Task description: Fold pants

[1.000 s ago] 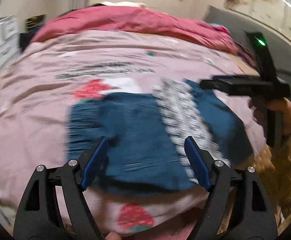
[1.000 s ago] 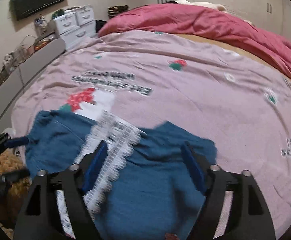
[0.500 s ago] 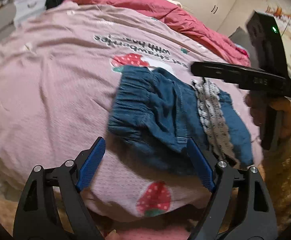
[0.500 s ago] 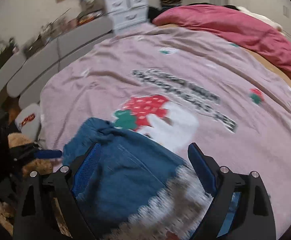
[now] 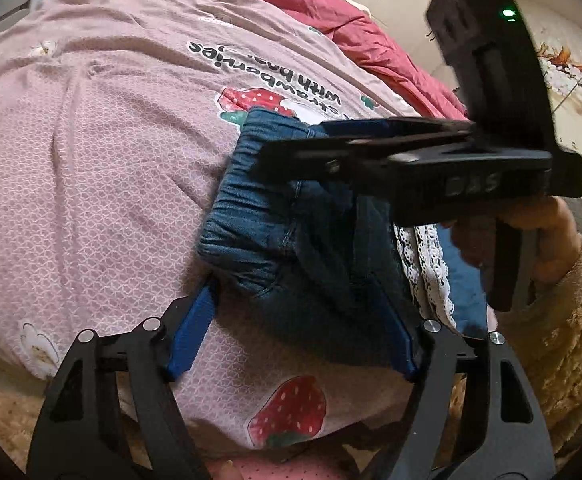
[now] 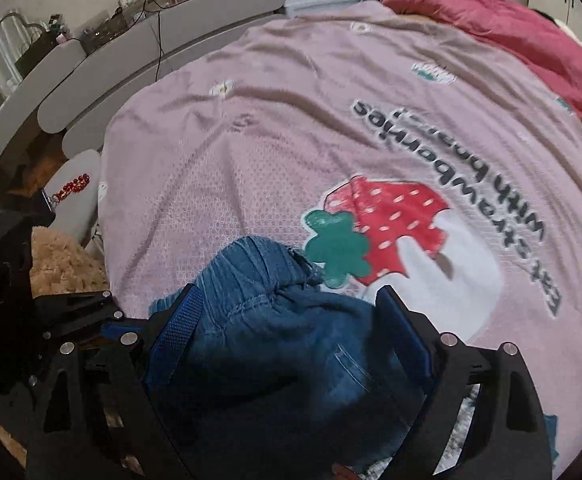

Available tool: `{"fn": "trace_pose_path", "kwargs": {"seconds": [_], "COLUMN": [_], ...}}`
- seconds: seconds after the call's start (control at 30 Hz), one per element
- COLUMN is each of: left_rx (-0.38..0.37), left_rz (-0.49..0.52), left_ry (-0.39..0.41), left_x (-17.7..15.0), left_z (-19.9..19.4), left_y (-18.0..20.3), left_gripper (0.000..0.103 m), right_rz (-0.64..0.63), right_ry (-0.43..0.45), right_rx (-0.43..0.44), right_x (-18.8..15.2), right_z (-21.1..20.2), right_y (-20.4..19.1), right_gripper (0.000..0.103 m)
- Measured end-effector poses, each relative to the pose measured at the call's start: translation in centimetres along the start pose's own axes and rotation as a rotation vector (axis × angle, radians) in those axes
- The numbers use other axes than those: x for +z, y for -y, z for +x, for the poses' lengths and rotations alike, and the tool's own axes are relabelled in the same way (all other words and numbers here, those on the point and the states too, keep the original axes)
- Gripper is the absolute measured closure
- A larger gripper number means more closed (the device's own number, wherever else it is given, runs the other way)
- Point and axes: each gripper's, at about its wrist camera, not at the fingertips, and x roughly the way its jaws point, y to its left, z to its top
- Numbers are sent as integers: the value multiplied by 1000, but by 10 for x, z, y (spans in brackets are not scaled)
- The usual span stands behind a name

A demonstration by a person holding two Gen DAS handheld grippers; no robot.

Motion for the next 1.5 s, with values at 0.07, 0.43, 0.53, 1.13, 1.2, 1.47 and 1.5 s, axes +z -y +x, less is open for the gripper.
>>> {"fn": "trace_pose_path", "kwargs": {"seconds": [0.07, 0.43, 0.53, 1.13, 1.2, 1.47, 1.5], "left_rx": [3, -36, -67, -448, -477, -496, -486], "left_rz": [2, 9, 16, -10, 46, 284, 317], "left_ry": [-3, 15, 39, 13, 25, -51, -69], "left_x": [4, 13, 14, 23, 23, 6, 2], "left_z": [5, 12, 9, 44, 44, 71, 75], "left_y": [1, 11, 17, 72, 86, 151, 159], "left_gripper": [36, 21, 17, 35, 35, 31, 31], "right_rz": [13, 120, 141, 266, 308, 474, 474], "right_ry": [-11, 135, 201, 385, 408, 456, 444], "right_rx": [34, 194, 215, 232, 222, 78, 69], "right_x": [0, -22, -34, -110, -124, -183, -184], "right_z": [9, -31, -61, -137, -146, -172, -170], "right_y": [4, 23, 32, 84, 93, 116, 114], "right_gripper": [22, 67, 68, 64, 57, 40, 40]}}
